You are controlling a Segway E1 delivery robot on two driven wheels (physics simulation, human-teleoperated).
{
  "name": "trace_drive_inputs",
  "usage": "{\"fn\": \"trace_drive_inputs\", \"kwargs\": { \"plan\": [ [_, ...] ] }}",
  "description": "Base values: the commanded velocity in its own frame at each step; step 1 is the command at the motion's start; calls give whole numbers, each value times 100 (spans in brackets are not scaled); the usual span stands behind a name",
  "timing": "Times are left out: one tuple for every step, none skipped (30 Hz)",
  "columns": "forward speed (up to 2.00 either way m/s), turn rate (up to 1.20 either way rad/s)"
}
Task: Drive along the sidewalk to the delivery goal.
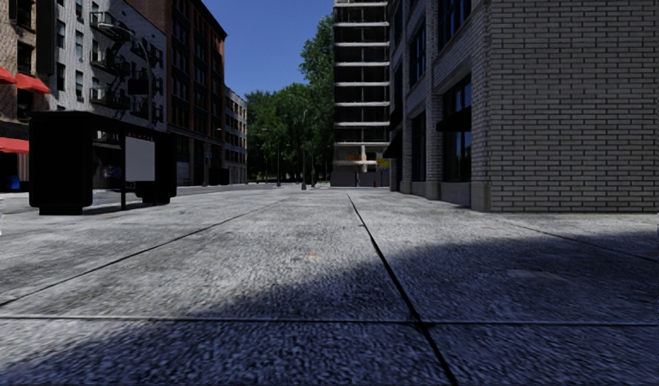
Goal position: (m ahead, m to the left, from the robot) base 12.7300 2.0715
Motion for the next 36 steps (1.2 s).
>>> {"fn": "trace_drive_inputs", "kwargs": {
  "plan": [
    [200, 37],
    [200, 37],
    [200, 37],
    [200, 37],
    [200, 37],
    [200, 37],
    [200, 37],
    [200, 37],
    [200, 37],
    [200, 37],
    [200, 38],
    [200, 38],
    [200, 38],
    [200, 38],
    [200, 38],
    [200, 38],
    [200, 38],
    [200, 38],
    [200, 38],
    [200, 38],
    [200, 38],
    [200, 38],
    [200, 38],
    [200, 38],
    [200, 38],
    [200, 38],
    [200, 36],
    [200, 36],
    [200, 19],
    [200, 0],
    [200, 0],
    [200, 0],
    [200, 0],
    [200, 0],
    [200, 0],
    [200, 0]
  ]
}}
